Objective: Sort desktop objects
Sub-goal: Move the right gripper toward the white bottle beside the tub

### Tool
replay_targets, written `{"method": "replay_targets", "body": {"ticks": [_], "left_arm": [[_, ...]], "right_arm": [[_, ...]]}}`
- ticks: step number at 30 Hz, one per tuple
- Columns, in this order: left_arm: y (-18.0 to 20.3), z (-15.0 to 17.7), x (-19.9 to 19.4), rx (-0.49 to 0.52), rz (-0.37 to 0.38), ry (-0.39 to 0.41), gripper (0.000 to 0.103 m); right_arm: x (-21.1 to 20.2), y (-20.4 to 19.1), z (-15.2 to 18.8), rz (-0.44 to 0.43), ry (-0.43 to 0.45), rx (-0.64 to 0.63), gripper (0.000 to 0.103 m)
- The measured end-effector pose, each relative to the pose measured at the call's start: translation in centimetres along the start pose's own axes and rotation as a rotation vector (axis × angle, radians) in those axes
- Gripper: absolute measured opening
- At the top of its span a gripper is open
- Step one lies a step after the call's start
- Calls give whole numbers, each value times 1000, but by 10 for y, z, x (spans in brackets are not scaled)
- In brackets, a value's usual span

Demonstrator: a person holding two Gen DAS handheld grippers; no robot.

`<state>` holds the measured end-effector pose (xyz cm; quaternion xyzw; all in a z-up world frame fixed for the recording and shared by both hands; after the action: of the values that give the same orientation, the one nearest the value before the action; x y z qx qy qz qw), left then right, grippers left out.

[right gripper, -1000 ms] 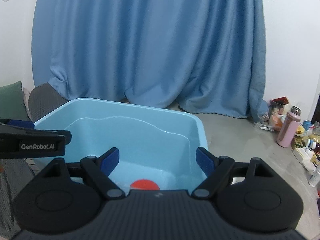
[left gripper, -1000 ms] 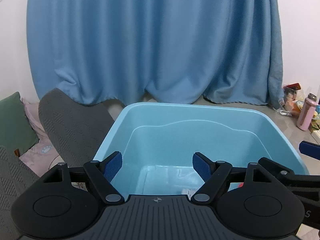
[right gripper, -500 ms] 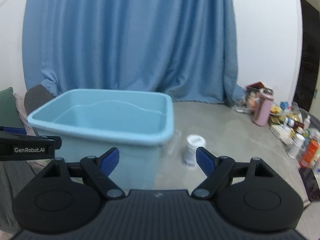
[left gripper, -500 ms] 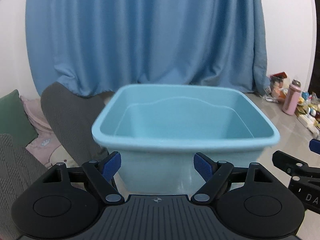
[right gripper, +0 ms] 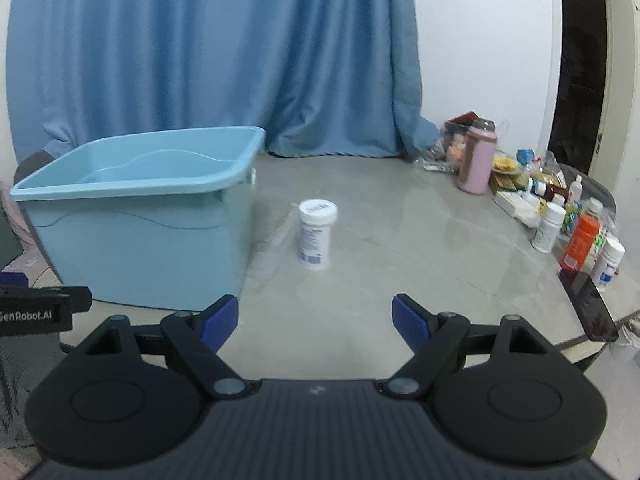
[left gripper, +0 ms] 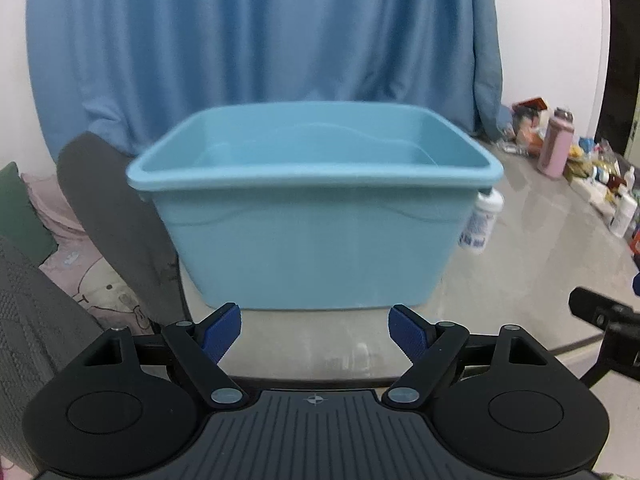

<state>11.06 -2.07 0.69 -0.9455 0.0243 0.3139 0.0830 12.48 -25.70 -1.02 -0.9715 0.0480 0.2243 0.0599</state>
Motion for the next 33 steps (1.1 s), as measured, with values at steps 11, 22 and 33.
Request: {"method": "replay_targets", "body": {"ticks": [11, 22, 33], "left_arm": [[31, -1, 29, -28, -18, 2, 83], [39, -10, 65, -93, -80, -30, 83], [25, -12, 81, -127, -144, -43, 83]], "right_arm": [[48, 38, -5, -22, -26, 5, 84], [104, 43, -5, -75, -93, -22, 84], [151, 31, -8, -113, -118, -34, 84]]}}
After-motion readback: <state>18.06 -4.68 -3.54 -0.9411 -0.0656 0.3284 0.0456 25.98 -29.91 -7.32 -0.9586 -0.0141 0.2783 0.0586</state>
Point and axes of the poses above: each gripper's, at about its wrist camera, not at the fingertips, and x roughly the way its jaws point, y to its right, z to its underside, the point moved 8 cm from there along x, roughly the way its jaws point, and after that the axes turned 7 degrees about x, right-handed, at the moved point
